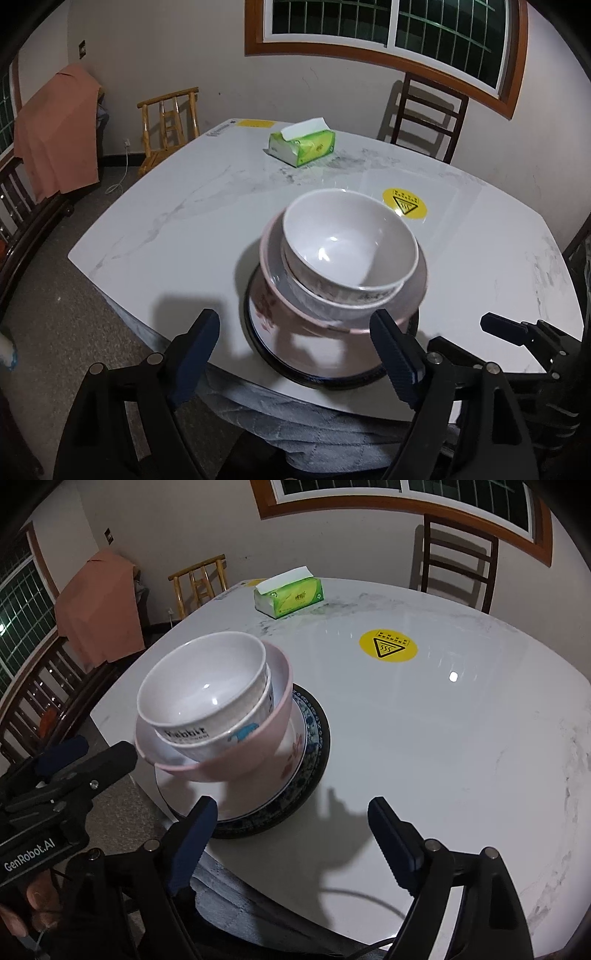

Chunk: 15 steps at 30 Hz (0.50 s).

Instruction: Organize plates and bowls

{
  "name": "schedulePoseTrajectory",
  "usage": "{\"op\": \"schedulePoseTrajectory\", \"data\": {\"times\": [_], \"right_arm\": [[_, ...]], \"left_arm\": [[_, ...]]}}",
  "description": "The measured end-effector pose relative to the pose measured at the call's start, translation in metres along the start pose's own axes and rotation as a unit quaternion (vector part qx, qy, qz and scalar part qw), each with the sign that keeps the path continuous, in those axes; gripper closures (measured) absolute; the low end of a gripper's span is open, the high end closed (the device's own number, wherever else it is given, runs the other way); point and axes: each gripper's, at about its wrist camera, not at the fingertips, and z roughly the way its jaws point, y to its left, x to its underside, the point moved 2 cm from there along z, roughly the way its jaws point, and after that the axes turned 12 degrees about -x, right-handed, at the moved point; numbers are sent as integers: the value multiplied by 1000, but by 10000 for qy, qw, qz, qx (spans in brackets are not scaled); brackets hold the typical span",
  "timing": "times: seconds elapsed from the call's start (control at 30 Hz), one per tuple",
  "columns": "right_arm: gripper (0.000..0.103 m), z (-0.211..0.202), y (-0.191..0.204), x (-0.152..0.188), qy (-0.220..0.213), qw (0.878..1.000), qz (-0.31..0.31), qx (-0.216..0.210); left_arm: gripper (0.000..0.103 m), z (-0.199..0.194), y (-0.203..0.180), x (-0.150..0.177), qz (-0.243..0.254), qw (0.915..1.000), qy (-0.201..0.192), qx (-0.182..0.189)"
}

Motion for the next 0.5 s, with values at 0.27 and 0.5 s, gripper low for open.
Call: {"op": "schedulePoseTrajectory", "data": {"times": [0.27, 0.5], "right_arm": [[17, 1, 4, 6, 35, 10000, -56, -48], [17, 1, 7, 7, 33, 9999, -92, -75]], "left_arm": [[22, 0, -7, 5, 47, 10000, 55, 27], [22, 2, -7, 7, 64, 9999, 86, 47]]}}
